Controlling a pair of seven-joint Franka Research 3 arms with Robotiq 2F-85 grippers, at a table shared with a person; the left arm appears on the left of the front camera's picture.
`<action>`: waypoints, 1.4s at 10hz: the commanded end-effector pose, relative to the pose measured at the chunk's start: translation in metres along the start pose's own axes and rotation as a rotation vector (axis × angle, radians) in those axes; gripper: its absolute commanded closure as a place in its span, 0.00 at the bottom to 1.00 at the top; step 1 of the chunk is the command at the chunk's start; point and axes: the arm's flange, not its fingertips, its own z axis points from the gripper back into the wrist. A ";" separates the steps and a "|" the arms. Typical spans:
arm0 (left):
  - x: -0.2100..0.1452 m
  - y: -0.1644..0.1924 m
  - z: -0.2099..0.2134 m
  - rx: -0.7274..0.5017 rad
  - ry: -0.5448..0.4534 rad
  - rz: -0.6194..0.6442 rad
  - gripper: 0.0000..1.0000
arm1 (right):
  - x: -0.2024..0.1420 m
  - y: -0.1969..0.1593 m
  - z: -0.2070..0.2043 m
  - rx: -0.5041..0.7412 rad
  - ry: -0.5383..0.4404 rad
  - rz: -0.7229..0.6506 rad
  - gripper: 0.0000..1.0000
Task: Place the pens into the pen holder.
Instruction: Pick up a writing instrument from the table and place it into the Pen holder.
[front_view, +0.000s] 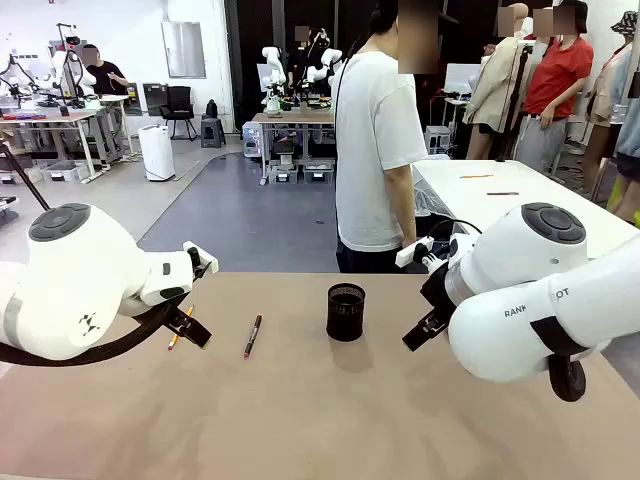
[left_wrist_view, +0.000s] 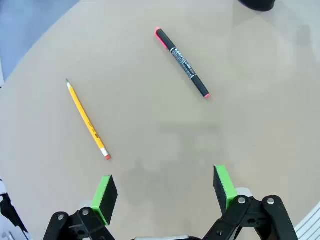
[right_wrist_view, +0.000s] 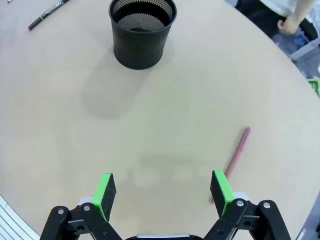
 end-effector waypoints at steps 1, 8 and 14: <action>0.000 0.000 0.000 0.000 0.000 0.000 0.00 | 0.000 0.000 0.000 0.000 0.000 0.000 0.00; 0.000 0.000 0.000 0.000 0.000 0.000 0.00 | 0.000 0.000 0.000 0.000 0.000 0.000 0.00; 0.000 0.000 0.000 0.000 0.000 0.000 0.00 | 0.000 0.000 0.000 0.000 0.000 0.000 0.00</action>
